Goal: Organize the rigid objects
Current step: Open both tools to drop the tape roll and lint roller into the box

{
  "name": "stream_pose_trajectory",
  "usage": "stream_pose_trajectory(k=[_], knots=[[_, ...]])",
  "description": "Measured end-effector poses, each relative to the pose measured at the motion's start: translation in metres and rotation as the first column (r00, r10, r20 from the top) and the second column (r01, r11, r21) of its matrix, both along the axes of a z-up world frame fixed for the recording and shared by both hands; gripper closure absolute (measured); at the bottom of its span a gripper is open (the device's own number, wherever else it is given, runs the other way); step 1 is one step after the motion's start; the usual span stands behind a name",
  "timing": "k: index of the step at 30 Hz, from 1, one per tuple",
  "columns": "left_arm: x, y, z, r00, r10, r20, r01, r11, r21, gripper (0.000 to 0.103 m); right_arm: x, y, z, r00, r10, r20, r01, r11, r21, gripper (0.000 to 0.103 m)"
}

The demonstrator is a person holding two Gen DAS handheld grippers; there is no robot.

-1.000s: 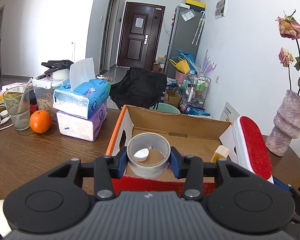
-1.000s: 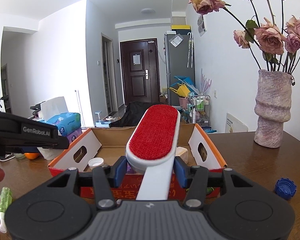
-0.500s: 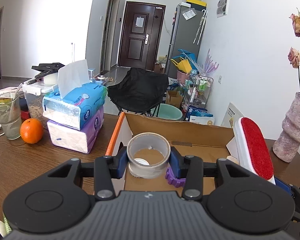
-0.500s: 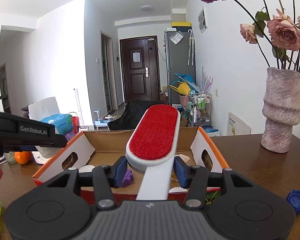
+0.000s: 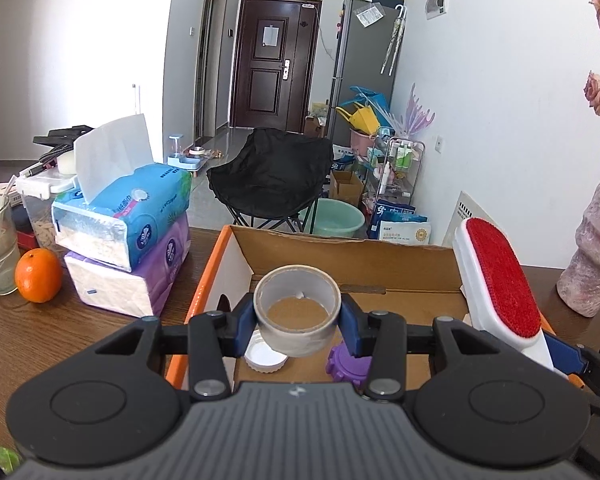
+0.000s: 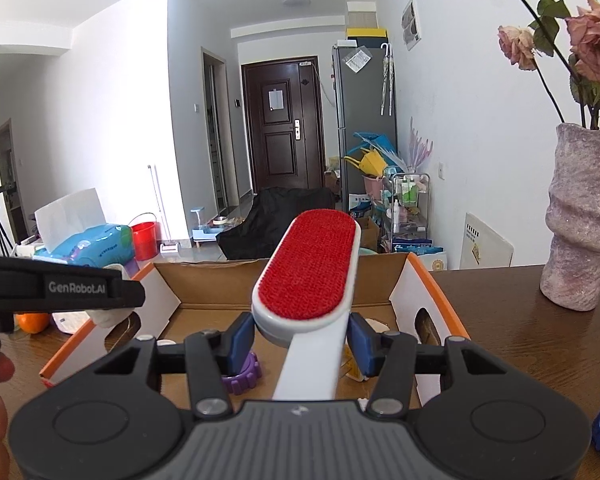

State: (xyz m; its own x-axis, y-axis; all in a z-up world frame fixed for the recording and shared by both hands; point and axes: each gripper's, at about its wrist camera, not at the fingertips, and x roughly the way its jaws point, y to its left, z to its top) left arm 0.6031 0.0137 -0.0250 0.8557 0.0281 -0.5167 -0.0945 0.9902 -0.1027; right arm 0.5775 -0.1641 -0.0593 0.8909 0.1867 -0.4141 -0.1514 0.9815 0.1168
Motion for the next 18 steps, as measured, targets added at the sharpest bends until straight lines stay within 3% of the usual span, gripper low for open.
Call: stream_pose_trajectory(k=[10, 11, 12, 15, 16, 18], knots=[[0.017, 0.000, -0.008, 0.999, -0.023, -0.026, 0.023, 1.000, 0.008, 0.058, 0.027, -0.006, 0.000, 0.997, -0.023, -0.073, 0.023, 1.000, 0.010, 0.052], [0.017, 0.001, -0.008, 0.999, -0.024, -0.029, 0.024, 1.000, 0.004, 0.052, 0.029, -0.009, -0.001, 0.995, -0.026, -0.094, 0.027, 0.999, 0.016, 0.051], [0.018, 0.002, -0.008, 0.999, -0.014, -0.035, 0.014, 1.000, 0.008, 0.038, 0.030, -0.012, -0.001, 0.994, -0.032, -0.108, 0.035, 0.999, 0.026, 0.048], [0.014, 0.003, -0.006, 1.000, 0.000, -0.018, 0.001, 1.000, 0.026, 0.017, 0.023, -0.021, 0.006, 0.995, -0.079, -0.059, 0.081, 0.996, 0.034, 0.008], [0.014, 0.003, -0.005, 1.000, 0.004, -0.016, -0.003, 1.000, 0.030, 0.015, 0.019, -0.023, 0.010, 0.995, -0.092, -0.032, 0.093, 0.995, 0.034, 0.003], [0.012, 0.005, -0.004, 1.000, 0.018, -0.010, -0.018, 0.999, 0.029, 0.002, 0.015, -0.027, 0.015, 0.995, -0.098, -0.008, 0.098, 0.995, 0.032, 0.003]])
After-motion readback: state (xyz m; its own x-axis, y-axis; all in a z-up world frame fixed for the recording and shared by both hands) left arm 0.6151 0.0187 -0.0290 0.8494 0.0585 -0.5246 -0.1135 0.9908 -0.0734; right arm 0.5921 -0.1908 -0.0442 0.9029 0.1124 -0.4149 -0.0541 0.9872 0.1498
